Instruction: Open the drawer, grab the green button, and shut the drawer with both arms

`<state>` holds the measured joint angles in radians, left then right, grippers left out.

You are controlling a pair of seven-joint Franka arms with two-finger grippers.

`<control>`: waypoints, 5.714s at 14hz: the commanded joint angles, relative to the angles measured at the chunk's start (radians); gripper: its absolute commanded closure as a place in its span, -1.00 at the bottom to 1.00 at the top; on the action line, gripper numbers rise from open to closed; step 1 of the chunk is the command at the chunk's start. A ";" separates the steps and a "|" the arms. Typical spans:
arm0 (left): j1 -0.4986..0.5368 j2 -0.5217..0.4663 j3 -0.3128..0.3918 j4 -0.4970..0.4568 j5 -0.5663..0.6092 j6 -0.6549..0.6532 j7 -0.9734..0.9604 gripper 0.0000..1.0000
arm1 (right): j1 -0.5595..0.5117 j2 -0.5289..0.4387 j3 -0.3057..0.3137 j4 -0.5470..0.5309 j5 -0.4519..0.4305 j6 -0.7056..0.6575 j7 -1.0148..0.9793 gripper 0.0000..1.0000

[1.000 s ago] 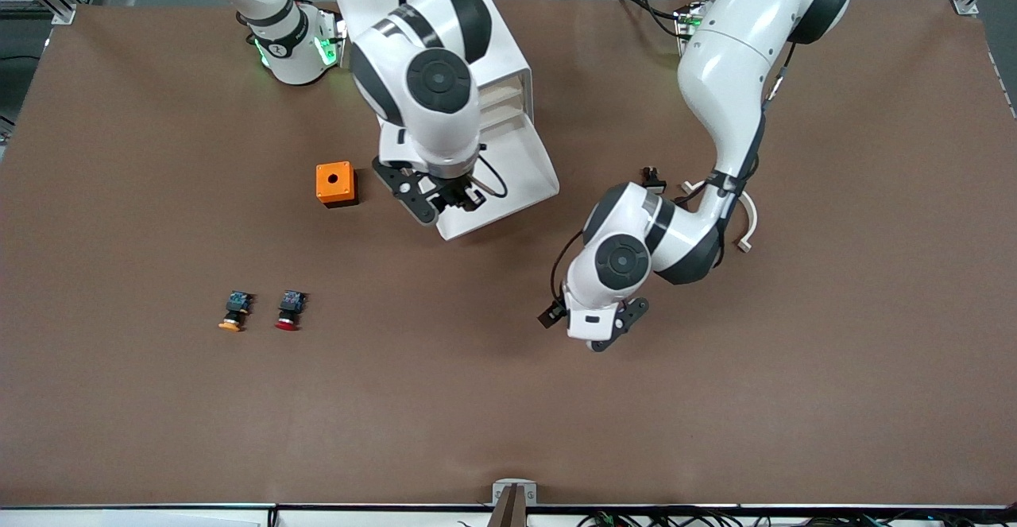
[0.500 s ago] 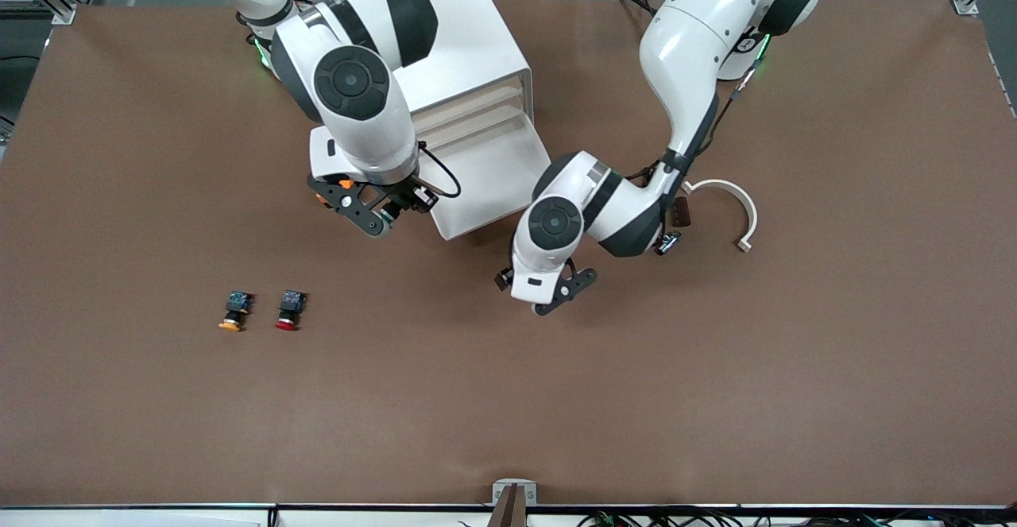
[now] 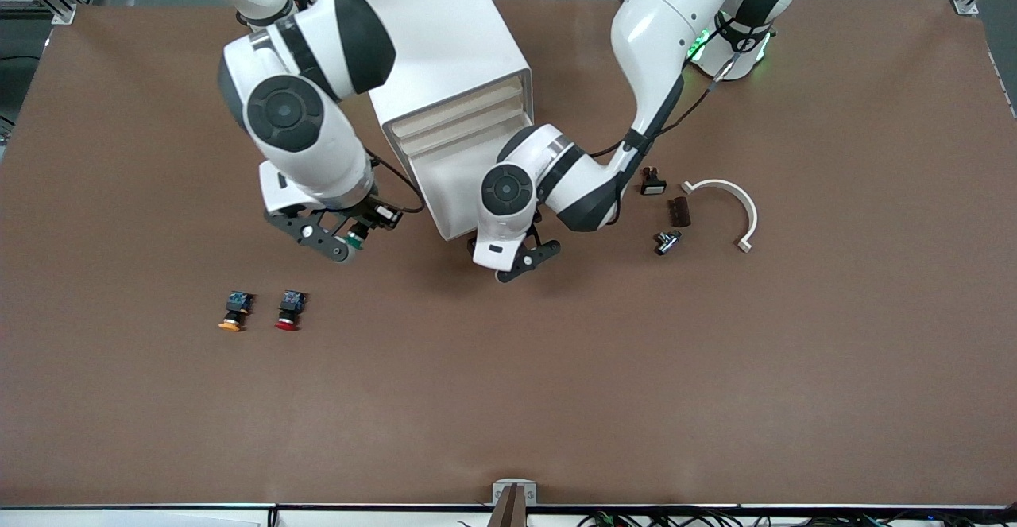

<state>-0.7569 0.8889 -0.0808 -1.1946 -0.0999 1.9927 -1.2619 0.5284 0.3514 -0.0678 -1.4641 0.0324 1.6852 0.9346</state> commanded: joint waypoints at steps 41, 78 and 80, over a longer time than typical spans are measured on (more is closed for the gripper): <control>0.336 -0.502 -0.086 -0.123 -0.190 -0.265 0.181 -0.99 | -0.168 0.193 0.011 -0.502 -0.118 0.941 -0.398 0.93; 0.715 -1.009 0.133 -0.472 0.124 -0.382 1.305 -0.99 | -0.358 -0.169 0.009 -0.311 -0.117 0.182 -0.680 -1.00; 0.711 -0.983 0.130 -0.432 0.124 -0.382 1.300 -0.99 | -0.380 -0.178 0.009 -0.234 -0.115 0.064 -0.735 -1.00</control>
<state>-0.0458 -0.1326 0.0513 -1.6872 0.0073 1.6348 0.0212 0.1885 0.1825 -0.0755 -1.7645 -0.0663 1.8410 0.2482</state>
